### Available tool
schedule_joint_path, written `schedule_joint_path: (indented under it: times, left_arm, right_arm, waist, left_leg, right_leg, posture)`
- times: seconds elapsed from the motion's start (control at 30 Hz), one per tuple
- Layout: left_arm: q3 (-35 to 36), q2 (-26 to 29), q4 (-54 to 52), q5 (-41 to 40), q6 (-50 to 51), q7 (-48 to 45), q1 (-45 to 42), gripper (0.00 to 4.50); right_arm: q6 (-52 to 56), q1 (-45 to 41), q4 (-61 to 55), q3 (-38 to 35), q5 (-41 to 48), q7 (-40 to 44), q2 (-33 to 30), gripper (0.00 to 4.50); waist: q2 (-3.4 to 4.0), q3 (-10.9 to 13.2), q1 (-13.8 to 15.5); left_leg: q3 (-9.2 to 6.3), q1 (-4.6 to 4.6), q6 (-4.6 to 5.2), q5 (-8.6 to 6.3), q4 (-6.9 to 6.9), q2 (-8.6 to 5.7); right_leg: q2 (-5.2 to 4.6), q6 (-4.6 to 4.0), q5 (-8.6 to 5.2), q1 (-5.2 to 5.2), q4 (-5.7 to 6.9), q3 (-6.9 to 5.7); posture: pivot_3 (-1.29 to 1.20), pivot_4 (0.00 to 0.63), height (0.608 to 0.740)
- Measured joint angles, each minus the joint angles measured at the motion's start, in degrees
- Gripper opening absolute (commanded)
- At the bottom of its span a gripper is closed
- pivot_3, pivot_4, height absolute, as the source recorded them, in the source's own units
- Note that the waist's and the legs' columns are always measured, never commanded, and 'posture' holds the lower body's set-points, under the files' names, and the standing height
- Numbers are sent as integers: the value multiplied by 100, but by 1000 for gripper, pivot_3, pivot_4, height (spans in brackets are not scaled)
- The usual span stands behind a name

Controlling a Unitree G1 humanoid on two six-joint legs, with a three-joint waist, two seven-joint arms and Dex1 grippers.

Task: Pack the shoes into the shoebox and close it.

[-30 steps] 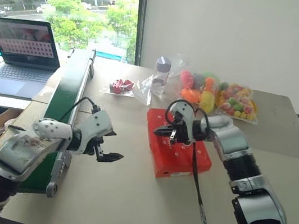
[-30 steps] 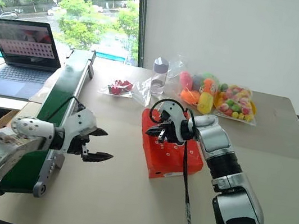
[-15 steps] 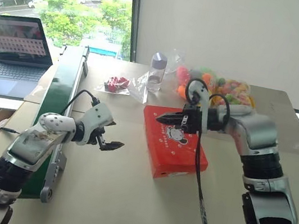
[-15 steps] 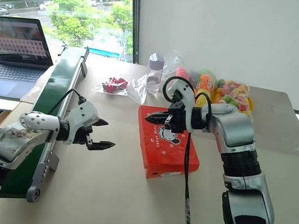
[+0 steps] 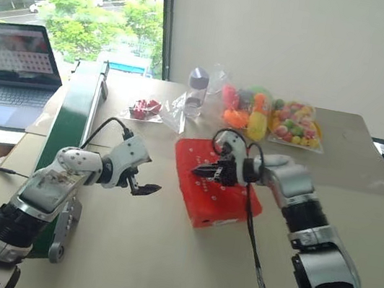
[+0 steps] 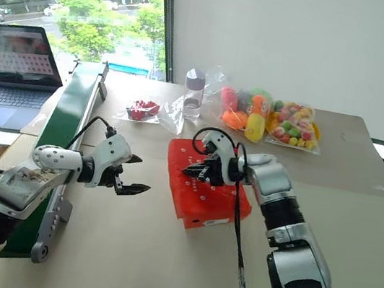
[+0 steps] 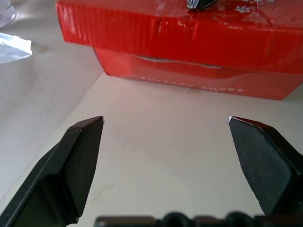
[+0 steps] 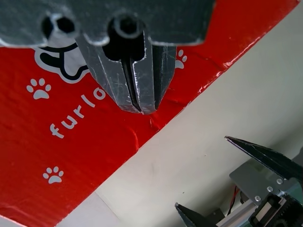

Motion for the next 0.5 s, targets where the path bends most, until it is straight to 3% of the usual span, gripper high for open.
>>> schedule_joint_path:
  times: [0.17,0.33,0.5]
  left_arm:
    - [1,-13,-165,30,21,23,-7,4500]
    - [2,-13,-205,35,61,43,16,4500]
    - [7,-10,-203,54,82,29,12,4500]
  right_arm:
    - [-897,-59,245,431,-766,-142,18,66]
    - [-1344,-78,551,587,-1267,-235,-66,66]
    - [-1029,-52,391,291,-1153,-16,-79,66]
  waist:
    - [5,-12,-10]
    - [1,-28,26]
    - [1,-28,126]
  left_leg:
    - [-6,107,-68,-29,-19,3]
    - [-4,101,-69,-29,-33,0]
    - [-4,100,-76,-25,-49,2]
  right_leg:
    - [-18,-25,-13,63,-10,-4]
    - [-27,-25,-13,53,-18,-2]
    - [-26,-28,-12,43,-14,-1]
  posture:
    - [0,150,740]
    - [0,150,740]
    - [0,150,740]
